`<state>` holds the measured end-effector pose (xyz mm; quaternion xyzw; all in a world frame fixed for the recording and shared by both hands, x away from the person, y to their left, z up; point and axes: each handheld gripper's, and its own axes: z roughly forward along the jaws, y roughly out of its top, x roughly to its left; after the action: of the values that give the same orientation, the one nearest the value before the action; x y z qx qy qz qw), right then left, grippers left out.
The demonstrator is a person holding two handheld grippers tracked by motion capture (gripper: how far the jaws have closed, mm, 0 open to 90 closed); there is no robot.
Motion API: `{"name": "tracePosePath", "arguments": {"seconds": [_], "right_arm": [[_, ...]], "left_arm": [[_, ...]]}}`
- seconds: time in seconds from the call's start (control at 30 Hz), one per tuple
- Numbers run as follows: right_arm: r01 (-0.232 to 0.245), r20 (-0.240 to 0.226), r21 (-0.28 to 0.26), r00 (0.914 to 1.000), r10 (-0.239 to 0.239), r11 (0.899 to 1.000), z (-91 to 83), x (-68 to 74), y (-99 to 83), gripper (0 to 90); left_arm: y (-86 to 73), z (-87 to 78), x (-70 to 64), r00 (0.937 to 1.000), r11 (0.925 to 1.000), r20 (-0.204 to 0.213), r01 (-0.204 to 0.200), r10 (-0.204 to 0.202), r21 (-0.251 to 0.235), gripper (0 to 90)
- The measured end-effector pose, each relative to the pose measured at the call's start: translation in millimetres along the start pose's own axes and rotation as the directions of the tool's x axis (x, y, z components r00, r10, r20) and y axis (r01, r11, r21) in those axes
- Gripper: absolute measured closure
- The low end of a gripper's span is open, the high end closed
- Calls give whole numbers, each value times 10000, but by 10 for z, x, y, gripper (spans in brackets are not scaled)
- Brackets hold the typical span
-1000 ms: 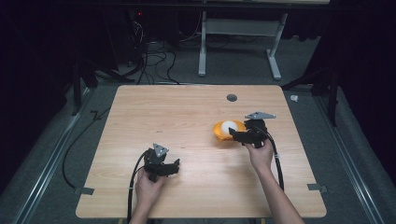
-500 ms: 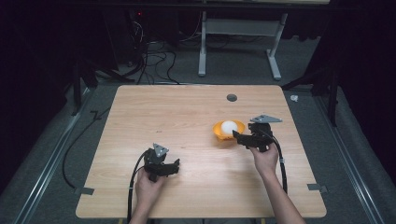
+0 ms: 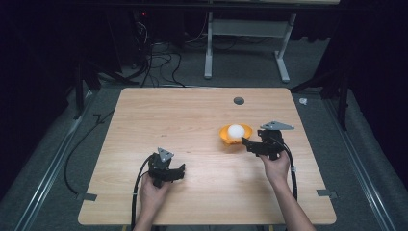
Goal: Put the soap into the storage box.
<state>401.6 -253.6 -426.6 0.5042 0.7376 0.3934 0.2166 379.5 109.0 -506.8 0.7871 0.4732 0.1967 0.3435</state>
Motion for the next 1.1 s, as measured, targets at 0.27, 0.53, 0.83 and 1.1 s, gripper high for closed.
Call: {"name": "tracePosePath", "arguments": {"seconds": [0.27,0.53,0.83,1.1], "right_arm": [[-155,14,-113,9999,155,9998,-89,-38,-73,256],[-370,98,-175,9993,372,9992,-153,-98,-152,256],[-459,164,-227,9988,463,9987,-212,-123,-218,256],[-482,113,-321,9988,486,9983,-278,-111,-257,256]], "left_arm": [[0,0,0,10000,10000,-2,-1,1,-1,161],[0,0,-1,10000,10000,-3,1,-1,-1,161],[0,0,0,10000,10000,-3,-1,1,1,161],[0,0,0,10000,10000,-3,-1,1,2,161]]}}
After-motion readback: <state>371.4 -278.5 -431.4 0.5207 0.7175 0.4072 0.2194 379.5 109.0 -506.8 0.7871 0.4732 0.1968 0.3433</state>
